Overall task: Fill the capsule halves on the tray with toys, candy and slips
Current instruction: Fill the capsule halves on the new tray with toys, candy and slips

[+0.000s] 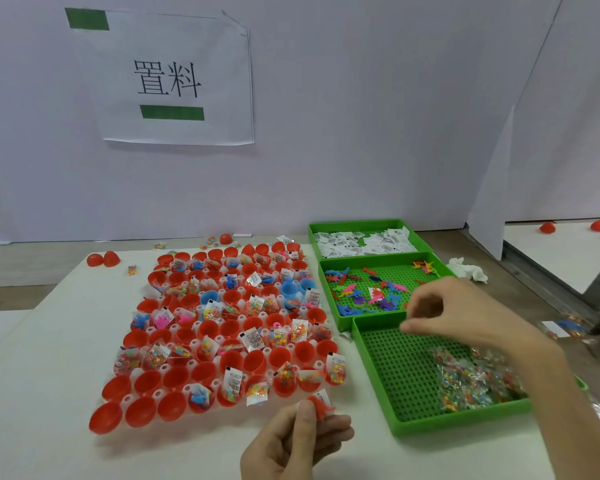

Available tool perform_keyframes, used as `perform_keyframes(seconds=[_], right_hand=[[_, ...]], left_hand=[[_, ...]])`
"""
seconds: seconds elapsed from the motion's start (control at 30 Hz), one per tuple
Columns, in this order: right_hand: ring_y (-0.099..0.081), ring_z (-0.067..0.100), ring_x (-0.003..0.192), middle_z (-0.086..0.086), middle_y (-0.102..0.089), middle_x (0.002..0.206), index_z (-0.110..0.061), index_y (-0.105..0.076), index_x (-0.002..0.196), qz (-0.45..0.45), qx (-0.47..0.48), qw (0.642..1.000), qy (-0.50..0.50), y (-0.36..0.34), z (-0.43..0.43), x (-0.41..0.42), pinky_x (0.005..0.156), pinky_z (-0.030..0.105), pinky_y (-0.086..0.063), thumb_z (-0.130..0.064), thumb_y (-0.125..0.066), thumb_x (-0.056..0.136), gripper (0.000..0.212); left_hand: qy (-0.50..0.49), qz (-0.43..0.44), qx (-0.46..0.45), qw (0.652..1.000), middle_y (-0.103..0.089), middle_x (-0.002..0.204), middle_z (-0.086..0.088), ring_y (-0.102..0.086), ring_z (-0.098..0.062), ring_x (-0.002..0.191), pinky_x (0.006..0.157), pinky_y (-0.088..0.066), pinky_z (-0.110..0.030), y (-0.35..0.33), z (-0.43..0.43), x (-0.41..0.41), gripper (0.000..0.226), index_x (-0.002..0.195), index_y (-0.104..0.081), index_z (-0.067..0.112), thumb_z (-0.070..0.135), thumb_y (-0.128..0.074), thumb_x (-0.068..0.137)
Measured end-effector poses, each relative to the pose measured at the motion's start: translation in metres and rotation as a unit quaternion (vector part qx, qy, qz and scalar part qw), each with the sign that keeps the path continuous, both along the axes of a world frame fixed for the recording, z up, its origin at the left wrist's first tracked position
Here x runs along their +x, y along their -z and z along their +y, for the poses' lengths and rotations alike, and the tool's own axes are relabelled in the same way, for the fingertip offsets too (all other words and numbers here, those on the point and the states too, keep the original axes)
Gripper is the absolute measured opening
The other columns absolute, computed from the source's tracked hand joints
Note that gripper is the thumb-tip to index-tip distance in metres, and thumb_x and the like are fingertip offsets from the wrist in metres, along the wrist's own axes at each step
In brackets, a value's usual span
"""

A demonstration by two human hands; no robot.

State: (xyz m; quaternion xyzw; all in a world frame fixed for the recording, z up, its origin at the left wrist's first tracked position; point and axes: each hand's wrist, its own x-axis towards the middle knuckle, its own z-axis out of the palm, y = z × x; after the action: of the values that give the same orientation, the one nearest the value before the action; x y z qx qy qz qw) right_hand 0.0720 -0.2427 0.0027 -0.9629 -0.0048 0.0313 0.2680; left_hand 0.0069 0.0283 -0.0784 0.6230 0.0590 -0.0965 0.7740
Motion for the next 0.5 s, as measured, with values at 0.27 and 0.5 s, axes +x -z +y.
perform_keyframes(seconds=[0.27,0.5], right_hand=[[-0.069,0.006,0.059,-0.001,-0.075,0.078,-0.02,-0.072,0.082,0.123,-0.005,0.992,0.029,0.016,-0.029,0.005,0.05,0.013,-0.045,-0.012,-0.089,0.07,0.023],[-0.069,0.007,0.066,-0.003,-0.074,0.077,-0.028,-0.075,0.083,0.047,0.075,0.996,-0.019,0.015,-0.017,0.008,0.064,0.021,-0.05,-0.009,-0.085,0.074,0.024]], left_hand=[[-0.035,-0.014,-0.012,0.999,-0.07,0.067,-0.026,-0.07,-0.037,0.057,0.046,-0.056,-0.027,0.001,-0.007,-0.002,0.036,0.063,-0.075,0.004,0.003,-0.054,0.092],[-0.061,-0.046,-0.028,0.997,-0.071,0.066,-0.023,-0.071,-0.034,0.058,0.049,-0.057,-0.028,0.002,-0.013,-0.007,0.034,0.064,-0.079,0.015,0.008,-0.056,0.088]])
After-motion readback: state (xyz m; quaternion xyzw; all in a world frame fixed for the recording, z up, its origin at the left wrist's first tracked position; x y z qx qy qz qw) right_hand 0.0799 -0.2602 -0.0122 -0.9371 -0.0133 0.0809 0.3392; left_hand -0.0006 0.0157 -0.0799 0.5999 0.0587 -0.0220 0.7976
